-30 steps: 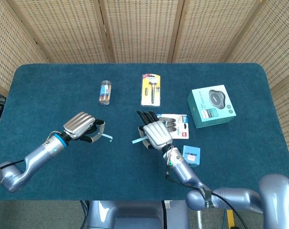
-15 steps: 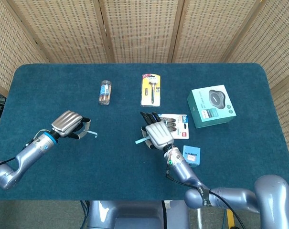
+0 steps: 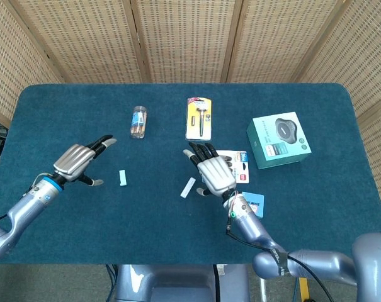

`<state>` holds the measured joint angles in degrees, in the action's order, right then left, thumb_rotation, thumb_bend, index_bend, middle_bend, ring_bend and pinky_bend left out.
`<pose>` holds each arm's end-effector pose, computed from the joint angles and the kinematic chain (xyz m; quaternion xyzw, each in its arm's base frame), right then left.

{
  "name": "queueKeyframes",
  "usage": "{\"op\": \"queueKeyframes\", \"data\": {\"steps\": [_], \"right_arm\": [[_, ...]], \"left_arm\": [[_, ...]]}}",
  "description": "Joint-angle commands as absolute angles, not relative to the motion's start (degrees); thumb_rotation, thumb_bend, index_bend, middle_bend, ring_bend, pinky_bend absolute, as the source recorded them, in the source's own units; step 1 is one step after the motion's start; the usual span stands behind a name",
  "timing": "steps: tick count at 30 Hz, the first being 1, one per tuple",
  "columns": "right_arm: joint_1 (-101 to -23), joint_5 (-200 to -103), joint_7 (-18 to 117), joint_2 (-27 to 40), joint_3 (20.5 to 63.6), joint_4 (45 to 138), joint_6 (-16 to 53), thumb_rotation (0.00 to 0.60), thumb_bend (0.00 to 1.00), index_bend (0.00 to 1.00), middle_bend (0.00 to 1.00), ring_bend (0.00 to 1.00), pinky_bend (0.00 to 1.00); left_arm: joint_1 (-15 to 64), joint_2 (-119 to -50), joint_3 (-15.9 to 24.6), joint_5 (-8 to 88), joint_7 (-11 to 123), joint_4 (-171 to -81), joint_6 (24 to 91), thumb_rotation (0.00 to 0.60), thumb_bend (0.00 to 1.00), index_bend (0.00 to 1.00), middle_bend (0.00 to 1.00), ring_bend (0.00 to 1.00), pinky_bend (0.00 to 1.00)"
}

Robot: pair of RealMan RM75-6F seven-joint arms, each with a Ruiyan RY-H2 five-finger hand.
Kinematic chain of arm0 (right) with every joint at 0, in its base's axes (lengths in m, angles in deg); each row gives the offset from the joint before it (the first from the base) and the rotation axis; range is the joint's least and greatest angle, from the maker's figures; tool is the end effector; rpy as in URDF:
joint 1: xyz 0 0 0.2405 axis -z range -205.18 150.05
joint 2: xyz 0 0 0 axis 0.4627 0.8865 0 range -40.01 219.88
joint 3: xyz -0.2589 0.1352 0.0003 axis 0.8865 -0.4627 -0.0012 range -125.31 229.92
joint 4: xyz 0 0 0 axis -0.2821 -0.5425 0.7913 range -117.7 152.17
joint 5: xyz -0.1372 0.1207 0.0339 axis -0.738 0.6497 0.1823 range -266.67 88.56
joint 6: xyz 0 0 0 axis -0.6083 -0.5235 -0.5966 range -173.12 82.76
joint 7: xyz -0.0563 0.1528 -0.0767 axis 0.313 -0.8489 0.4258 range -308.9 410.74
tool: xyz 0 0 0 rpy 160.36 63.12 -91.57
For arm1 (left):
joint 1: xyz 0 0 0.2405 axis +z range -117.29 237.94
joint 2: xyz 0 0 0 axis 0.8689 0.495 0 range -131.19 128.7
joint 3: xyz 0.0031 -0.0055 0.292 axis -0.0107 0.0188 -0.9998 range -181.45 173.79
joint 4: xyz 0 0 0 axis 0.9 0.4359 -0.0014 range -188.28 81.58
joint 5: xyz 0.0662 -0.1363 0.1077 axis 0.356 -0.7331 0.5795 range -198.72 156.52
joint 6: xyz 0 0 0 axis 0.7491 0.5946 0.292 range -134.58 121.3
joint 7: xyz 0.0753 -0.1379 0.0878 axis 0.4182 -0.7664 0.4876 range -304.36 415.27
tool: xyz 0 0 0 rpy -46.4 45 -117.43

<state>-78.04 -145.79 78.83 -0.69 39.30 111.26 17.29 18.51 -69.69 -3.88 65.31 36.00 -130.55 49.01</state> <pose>-0.0798 -0.3982 -0.0008 0.7320 -0.3529 0.4325 0.3907 -0.2304 0.4048 0.1156 -0.7601 -0.3753 -0.3711 0.3790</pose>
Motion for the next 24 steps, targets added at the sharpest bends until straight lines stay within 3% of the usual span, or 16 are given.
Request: {"op": "queueKeyframes", "data": {"steps": [1,6,9,15,19,24], "right_arm": [[-74.08,-154.75,74.45,5.04,41.68,113.24,21.61,0.600,0.00,0.07,0.00,0.00,0.00],[-69.70,-169.28,61.29,9.58,44.92,101.68,28.08,0.600,0.00,0.07,0.00,0.00,0.00],[-66.79,-173.36,52.10,9.81,46.23,89.98,32.36,0.600,0.00,0.07,0.00,0.00,0.00],[-60.27,-174.07,40.45,8.79,48.43,76.68,36.82,0.600,0.00,0.06,0.00,0.00,0.00],[-56.33,-173.69,35.55,8.92,49.55,75.16,38.69,0.600,0.00,0.01,0.00,0.00,0.00],[-49.84,-172.12,33.60,11.73,51.31,82.01,40.89,0.600,0.00,0.00,0.00,0.00,0.00]], "left_arm": [[23.23,-66.72,-3.36,64.30,37.90,-133.99,55.40,0.600,0.00,0.00,0.00,0.01,0.23],[28.87,-63.03,-5.36,61.16,43.10,-136.31,58.06,0.600,0.00,0.00,0.00,0.00,0.02],[34.03,-63.33,-5.25,59.65,43.94,-135.57,64.48,0.600,0.00,0.00,0.00,0.00,0.00],[41.97,-65.98,-5.29,60.39,36.39,-132.66,74.48,0.600,0.00,0.00,0.00,0.00,0.00],[45.34,-68.05,-5.20,60.75,35.58,-131.74,78.83,0.600,0.00,0.00,0.00,0.00,0.00],[49.21,-70.52,-5.09,61.37,35.63,-132.21,83.43,0.600,0.00,0.00,0.00,0.00,0.00]]}}
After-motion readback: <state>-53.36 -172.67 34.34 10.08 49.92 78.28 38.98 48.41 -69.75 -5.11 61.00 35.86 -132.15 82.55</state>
